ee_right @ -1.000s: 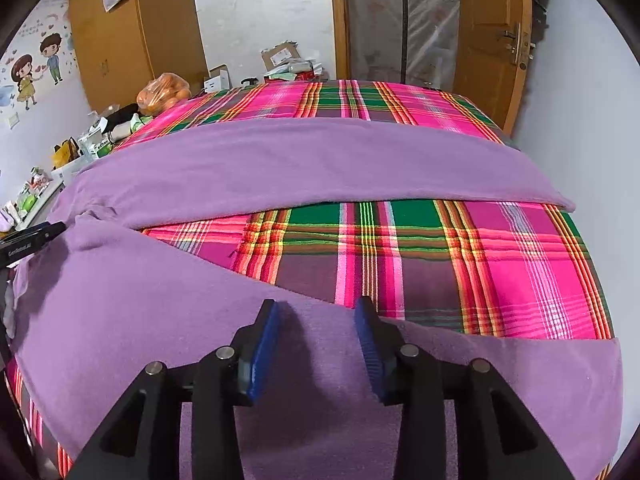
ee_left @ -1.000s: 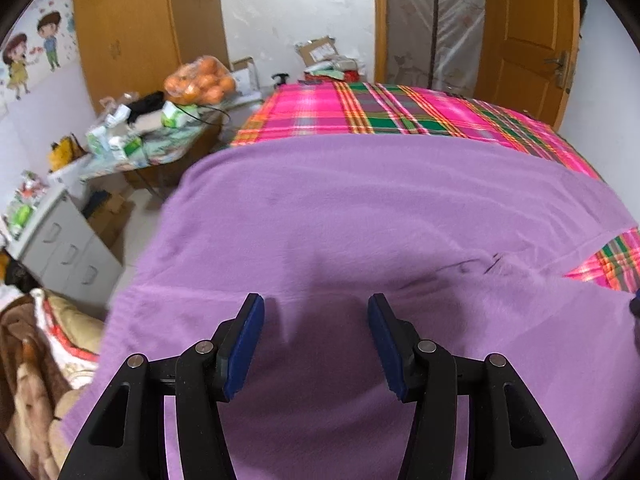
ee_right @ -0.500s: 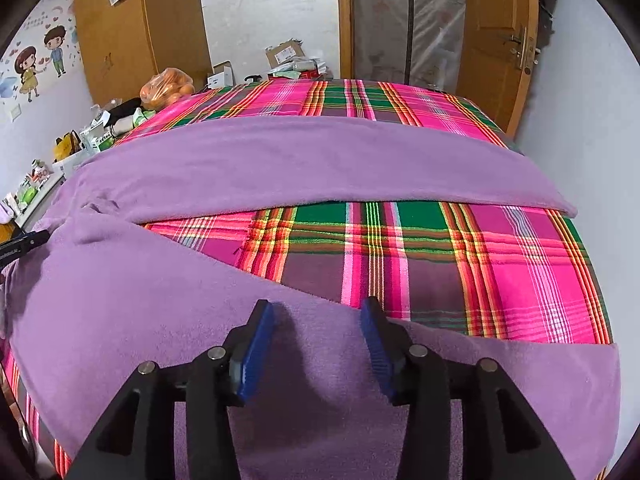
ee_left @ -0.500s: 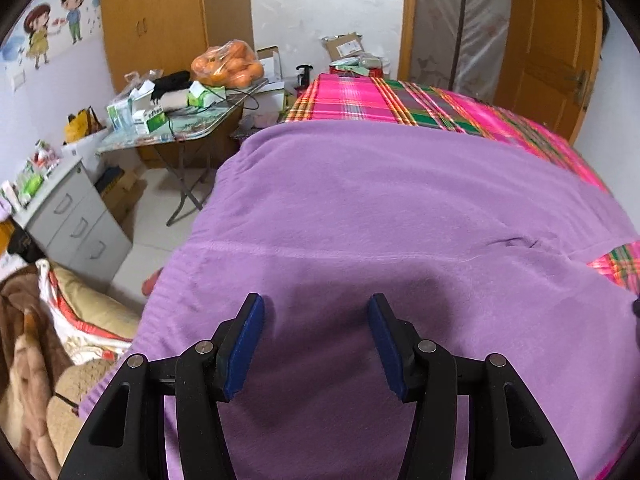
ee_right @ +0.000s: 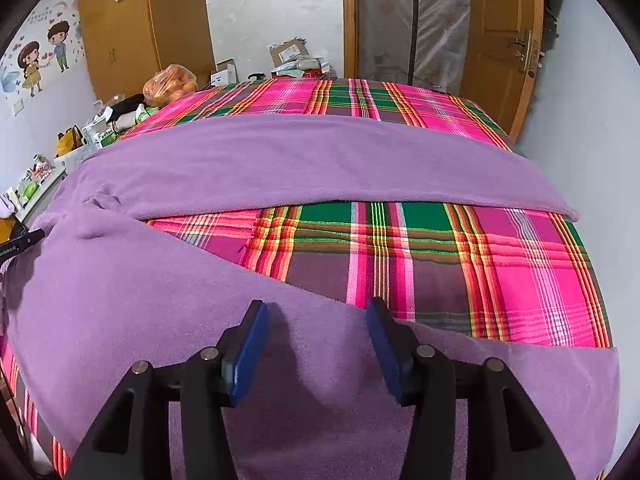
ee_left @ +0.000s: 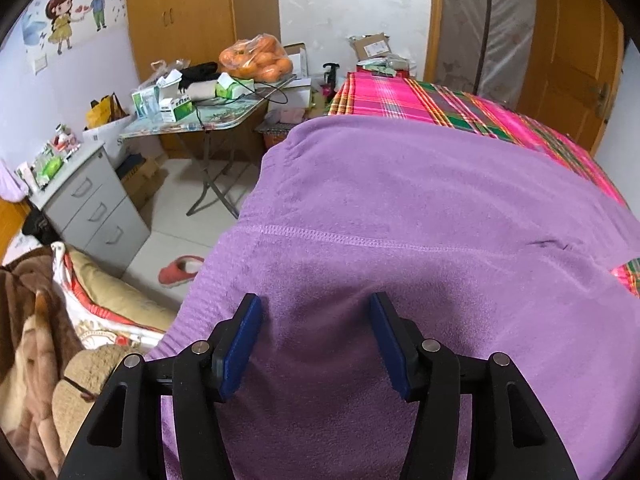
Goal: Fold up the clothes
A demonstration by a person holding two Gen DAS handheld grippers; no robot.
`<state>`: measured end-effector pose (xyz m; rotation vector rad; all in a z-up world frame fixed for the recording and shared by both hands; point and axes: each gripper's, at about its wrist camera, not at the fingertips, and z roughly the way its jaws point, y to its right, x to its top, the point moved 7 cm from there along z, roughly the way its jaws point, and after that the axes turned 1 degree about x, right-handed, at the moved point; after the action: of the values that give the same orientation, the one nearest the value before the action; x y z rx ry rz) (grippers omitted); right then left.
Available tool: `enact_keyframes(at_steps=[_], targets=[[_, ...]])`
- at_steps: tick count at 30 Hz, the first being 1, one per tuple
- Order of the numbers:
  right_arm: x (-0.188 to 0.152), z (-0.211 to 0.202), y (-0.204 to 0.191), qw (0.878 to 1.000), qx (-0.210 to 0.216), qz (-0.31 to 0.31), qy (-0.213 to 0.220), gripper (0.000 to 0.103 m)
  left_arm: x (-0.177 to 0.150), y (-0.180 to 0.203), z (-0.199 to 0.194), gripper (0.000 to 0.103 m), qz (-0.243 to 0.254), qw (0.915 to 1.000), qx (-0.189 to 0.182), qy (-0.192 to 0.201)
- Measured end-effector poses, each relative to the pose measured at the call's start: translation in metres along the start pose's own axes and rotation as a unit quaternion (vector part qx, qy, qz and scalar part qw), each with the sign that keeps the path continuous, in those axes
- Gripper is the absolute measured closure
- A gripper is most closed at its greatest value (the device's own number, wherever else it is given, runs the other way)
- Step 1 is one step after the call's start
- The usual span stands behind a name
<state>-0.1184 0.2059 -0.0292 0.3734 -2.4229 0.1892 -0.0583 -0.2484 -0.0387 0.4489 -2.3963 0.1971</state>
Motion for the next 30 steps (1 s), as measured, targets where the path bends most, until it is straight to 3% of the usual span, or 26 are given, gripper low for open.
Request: enact_keyframes(at_steps=[10, 12, 16, 21, 30], targets=[[0.0, -0.001, 0.0, 1.0, 0.0, 0.0, 0.001, 0.051, 0.0, 0.003, -0.002, 0.044, 0.003, 1.0, -0.004, -0.005], [0.0, -0.001, 0.001, 1.0, 0.001, 0.0, 0.001, 0.05, 0.008, 0.008, -0.005, 0.044, 0.009, 0.9997, -0.022, -0.003], [0.0, -0.001, 0.002, 1.0, 0.002, -0.001, 0.001, 0.049, 0.039, 0.023, -0.01, 0.044, 0.038, 0.9988, -0.016, 0.025], [0.001, -0.001, 0.003, 1.0, 0.006, 0.001, 0.001, 0.049, 0.078, 0.043, 0.02, 0.044, 0.054, 0.9983, -0.008, 0.019], [0.0, -0.002, 0.002, 1.0, 0.008, 0.002, 0.002, 0.049, 0.121, 0.05, 0.094, 0.042, 0.019, 0.9991, -0.026, -0.029]])
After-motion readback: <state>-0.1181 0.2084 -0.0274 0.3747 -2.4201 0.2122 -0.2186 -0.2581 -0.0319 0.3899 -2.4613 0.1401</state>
